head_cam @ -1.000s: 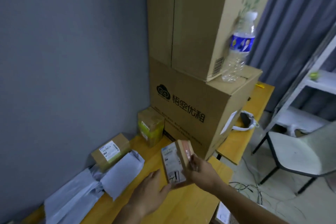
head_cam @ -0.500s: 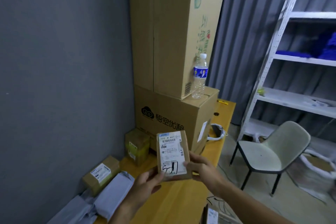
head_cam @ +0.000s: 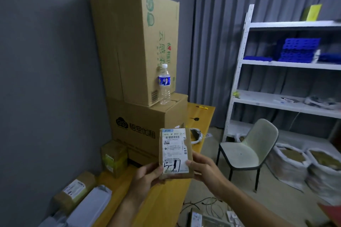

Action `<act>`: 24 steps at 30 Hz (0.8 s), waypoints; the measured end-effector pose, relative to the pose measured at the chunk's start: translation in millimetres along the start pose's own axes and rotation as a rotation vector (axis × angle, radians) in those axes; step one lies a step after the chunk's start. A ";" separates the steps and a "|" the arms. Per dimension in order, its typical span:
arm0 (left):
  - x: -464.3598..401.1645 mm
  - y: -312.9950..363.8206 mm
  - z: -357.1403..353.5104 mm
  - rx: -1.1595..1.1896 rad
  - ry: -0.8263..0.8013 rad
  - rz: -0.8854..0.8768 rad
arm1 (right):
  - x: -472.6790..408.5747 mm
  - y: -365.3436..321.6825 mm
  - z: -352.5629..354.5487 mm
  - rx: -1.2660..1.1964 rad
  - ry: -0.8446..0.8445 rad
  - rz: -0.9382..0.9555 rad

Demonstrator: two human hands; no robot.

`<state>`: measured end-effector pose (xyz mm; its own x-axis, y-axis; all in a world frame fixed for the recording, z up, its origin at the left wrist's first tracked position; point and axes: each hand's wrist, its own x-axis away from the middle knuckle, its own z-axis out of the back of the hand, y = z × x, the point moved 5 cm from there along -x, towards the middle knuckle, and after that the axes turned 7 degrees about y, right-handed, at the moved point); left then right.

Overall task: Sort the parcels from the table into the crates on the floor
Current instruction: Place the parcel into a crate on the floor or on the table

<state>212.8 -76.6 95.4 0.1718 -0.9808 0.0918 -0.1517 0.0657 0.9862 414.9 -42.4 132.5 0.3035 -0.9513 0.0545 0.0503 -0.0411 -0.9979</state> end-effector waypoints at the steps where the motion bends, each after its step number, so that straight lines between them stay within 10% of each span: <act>1: 0.7 -2.2 -14.8 -0.013 -0.012 -0.007 | 6.8 -0.5 14.5 -0.005 0.015 0.008; 24: 46.5 -74.1 -298.1 -0.079 -0.242 0.074 | 138.9 65.9 271.0 -0.167 0.347 -0.069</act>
<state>522.1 -72.5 67.6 -0.0761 -0.9875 0.1380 -0.0766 0.1437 0.9866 718.2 -94.4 83.9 -0.0360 -0.9902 0.1350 -0.1046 -0.1307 -0.9859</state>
